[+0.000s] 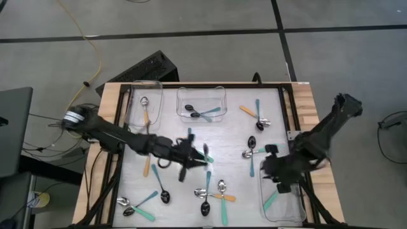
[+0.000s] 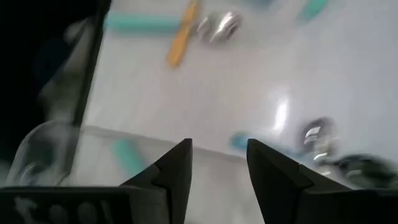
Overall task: Sort silverware by color (type)
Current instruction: Put the green spoon into the bottom transparent bin
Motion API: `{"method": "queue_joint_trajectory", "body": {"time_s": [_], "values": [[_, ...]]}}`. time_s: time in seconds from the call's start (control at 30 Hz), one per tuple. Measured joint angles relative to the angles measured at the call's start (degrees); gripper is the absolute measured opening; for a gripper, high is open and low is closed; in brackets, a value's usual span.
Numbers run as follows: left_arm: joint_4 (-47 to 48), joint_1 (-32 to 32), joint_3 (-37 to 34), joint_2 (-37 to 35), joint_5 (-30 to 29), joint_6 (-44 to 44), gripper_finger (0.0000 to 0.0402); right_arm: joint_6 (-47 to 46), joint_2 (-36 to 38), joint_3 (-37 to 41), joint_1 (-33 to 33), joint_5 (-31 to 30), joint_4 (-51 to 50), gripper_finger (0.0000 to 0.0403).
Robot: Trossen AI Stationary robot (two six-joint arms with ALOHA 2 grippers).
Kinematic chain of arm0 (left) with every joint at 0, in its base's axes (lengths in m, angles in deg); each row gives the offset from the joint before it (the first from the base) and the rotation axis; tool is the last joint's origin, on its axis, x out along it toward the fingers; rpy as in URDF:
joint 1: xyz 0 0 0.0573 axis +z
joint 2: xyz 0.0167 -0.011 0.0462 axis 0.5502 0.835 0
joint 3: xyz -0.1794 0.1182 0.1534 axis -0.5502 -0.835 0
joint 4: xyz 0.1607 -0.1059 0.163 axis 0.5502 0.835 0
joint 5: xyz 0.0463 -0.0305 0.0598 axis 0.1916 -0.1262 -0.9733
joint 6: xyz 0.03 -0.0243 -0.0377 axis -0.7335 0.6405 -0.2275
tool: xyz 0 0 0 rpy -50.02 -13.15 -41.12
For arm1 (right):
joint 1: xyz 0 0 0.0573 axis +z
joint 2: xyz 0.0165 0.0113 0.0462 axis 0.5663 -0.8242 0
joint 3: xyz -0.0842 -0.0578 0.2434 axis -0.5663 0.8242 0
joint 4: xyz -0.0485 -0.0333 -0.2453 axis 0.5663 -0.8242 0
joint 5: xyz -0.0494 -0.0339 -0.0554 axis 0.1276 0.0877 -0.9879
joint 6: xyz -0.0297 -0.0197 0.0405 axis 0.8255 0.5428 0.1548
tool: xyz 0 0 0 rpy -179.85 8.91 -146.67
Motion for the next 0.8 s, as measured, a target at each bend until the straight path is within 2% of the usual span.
{"method": "queue_joint_trajectory", "body": {"time_s": [0.1, 0.17, 0.27, 0.4, 0.5, 0.63, 0.8], "values": [[-12.72, 0.05, 3.23, 8.45, 0.01, -4.59, 0.0049, -0.3, 5.6, 6.61, 4.63, -17.17, 14.3, 0.0172], [-14.81, 0.81, 7.06, 12.6, -0.01, -6.47, 0.0049, 5.61, 6.76, 11.17, 4.43, -21.4, 27.97, 0.0171], [-11.5, 2.14, 13.16, 17.05, 1.32, -6.77, 0.0049, 15.22, 6.04, 16.02, 2.11, -21.75, 43.71, 0.0171], [-2.92, 2.81, 20.18, 20.95, 3.09, -6.77, 0.0049, 23.22, 4.21, 17.33, -1.43, -21.99, 54.22, 0.0171], [2.02, 2.54, 22.81, 21.69, 2.87, -7.74, 0.0049, 27.32, 3.24, 17.45, -3.31, -22.32, 56.3, 0.0171], [2.54, 1.74, 23.16, 21.63, -0.85, -9.84, 0.0049, 27.77, 3.46, 17.43, -5.57, -22.51, 56.87, 0.0171], [1.99, 1.46, 23.16, 21.56, -2.15, -11.89, 0.0049, 28.02, 1.8, 17.41, -8.68, -20.74, 58.48, 0.0171]]}}
